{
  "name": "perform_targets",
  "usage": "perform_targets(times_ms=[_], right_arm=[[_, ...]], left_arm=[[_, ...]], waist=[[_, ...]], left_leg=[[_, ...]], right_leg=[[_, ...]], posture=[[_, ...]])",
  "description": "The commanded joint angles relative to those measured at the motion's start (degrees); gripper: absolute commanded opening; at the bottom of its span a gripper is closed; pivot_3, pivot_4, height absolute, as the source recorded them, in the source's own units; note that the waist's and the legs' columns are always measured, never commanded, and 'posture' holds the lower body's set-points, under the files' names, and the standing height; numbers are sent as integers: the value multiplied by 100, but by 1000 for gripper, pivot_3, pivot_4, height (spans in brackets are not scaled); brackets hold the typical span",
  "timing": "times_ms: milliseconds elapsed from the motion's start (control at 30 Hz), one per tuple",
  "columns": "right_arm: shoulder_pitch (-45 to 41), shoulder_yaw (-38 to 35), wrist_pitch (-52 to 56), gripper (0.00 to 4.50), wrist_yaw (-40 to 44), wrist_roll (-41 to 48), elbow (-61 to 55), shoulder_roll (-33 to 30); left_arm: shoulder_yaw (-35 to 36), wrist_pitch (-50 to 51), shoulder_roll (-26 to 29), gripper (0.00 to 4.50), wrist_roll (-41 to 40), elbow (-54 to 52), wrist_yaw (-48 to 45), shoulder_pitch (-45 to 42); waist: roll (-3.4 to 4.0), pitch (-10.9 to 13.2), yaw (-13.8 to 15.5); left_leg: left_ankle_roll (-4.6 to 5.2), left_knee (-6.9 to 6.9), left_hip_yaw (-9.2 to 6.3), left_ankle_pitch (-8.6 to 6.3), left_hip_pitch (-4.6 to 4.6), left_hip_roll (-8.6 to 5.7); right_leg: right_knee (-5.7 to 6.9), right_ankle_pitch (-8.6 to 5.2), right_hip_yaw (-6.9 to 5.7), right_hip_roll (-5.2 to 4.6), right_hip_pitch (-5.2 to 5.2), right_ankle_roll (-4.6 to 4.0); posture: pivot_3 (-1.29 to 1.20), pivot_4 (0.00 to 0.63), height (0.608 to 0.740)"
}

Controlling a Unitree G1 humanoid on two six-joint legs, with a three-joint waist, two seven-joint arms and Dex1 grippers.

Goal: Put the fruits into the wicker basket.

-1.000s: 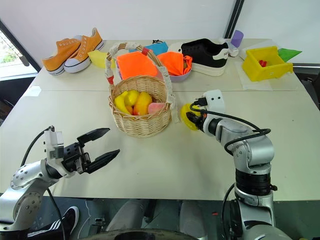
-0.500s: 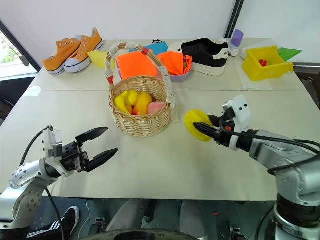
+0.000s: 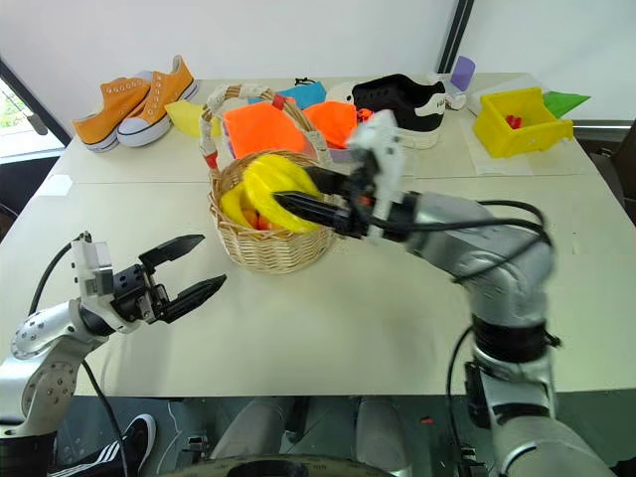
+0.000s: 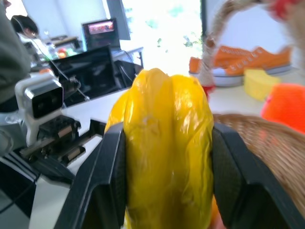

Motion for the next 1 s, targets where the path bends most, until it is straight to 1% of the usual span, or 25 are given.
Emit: perform_targets(times_ms=[33, 100, 167, 233, 267, 367, 433, 500, 600, 667, 767, 800, 867, 900, 1000], right_arm=[[-373, 505, -942, 1757, -231, -785, 378, 589], [-478, 742, -1390, 1757, -480, -1314, 673, 906], [-516, 840, -1711, 1757, -483, -1650, 839, 984], [-502, 819, -1824, 2766, -472, -1861, 982, 905], [-470, 867, -1829, 3025, -305, -1895, 982, 804], [-347, 722, -1674, 4464, -190, -1758, 847, 775], [-312, 629, -1588, 4464, -197, -1687, 781, 808], [-160, 601, -1632, 4464, -25, -1677, 510, 643], [190, 178, -1501, 4464, 227, -1252, 1, 346], [610, -261, -1297, 4464, 432, -830, -460, -25], [1310, -607, -885, 4464, 682, -460, -953, -683], [1561, -716, -889, 4464, 630, -532, -974, -842], [1869, -853, -1022, 4464, 391, -749, -899, -928], [1934, -847, -1170, 4464, 224, -901, -820, -858], [2039, -498, -1595, 4464, -173, -1414, -683, -542]], left_arm=[[295, -164, -14, 4500, 16, 30, 138, -20], [368, -246, -35, 4500, 54, 63, 186, 16], [372, -277, -51, 4500, 65, 47, 199, 66], [365, -289, -72, 4500, 52, 0, 210, 120], [361, -295, -76, 4500, 49, -11, 208, 139], [343, -304, -95, 4500, 40, -13, 199, 164], [337, -315, -97, 4500, 42, -11, 186, 179], [326, -332, -96, 4500, 37, 22, 147, 193], [281, -368, -104, 4500, 62, 128, 81, 154], [235, -352, -111, 4500, 69, 117, 78, 121], [232, -317, -115, 4500, 42, 71, 81, 121], [235, -313, -109, 4500, 46, 84, 82, 102], [244, -309, -91, 4500, 51, 122, 65, 68], [245, -300, -87, 4500, 50, 141, 65, 42], [247, -315, -87, 4500, 98, 223, 97, -72]], waist=[[0, 0, 2], [0, 0, 0], [0, 0, 10], [-2, -1, 27], [-2, -1, 28], [-2, -1, 14], [-2, -1, -6], [-2, -1, -7], [-2, -1, 12], [-2, -1, 38], [-4, -2, 53], [-4, -2, 47], [-4, -2, 15], [-3, -1, -3], [-1, -1, -27]], left_leg=[[0, 0, 0, 0, 0, 0], [-2, -1, 0, 1, 0, 0], [-8, -1, 0, 5, 0, 0], [-12, 0, 0, 7, 0, 0], [-16, 2, 0, 5, 0, 0], [-25, 3, 2, 1, 2, 3], [-25, 2, 3, 0, 4, 13], [-30, 0, 5, 1, 4, 30], [-37, -1, 5, -2, 3, 42], [-37, -1, 5, -2, 3, 44], [-37, 1, 6, -4, 3, 43], [-42, 1, 7, -8, 2, 43], [-45, 1, 9, -10, 3, 44], [-46, 2, 14, -10, 3, 50], [-44, 1, 29, -9, 3, 64]], right_leg=[[3, 4, 1, 1, -2, 7], [8, 22, 5, 3, -4, 27], [10, 31, 11, 11, -10, 24], [9, 36, 15, 24, -9, 20], [8, 39, 17, 28, -8, 17], [8, 42, 23, 34, -8, 14], [9, 43, 25, 41, -9, 12], [10, 48, 29, 48, -16, 5], [9, 49, 29, 58, -18, 4], [8, 49, 29, 58, -17, 4], [-8, 49, 28, 55, -8, -1], [-12, 48, 28, 55, -6, -4], [-11, 44, 28, 52, -7, -11], [-9, 40, 29, 53, -5, -18], [-1, 44, 43, 65, -1, -26]], posture=[[0, 150, 740], [0, 150, 740], [0, 150, 740], [0, 150, 740], [0, 150, 740], [0, 150, 740], [0, 150, 740], [0, 150, 740], [0, 150, 740], [0, 150, 740], [0, 150, 740], [0, 150, 740], [0, 150, 740], [0, 150, 740], [0, 150, 740]])
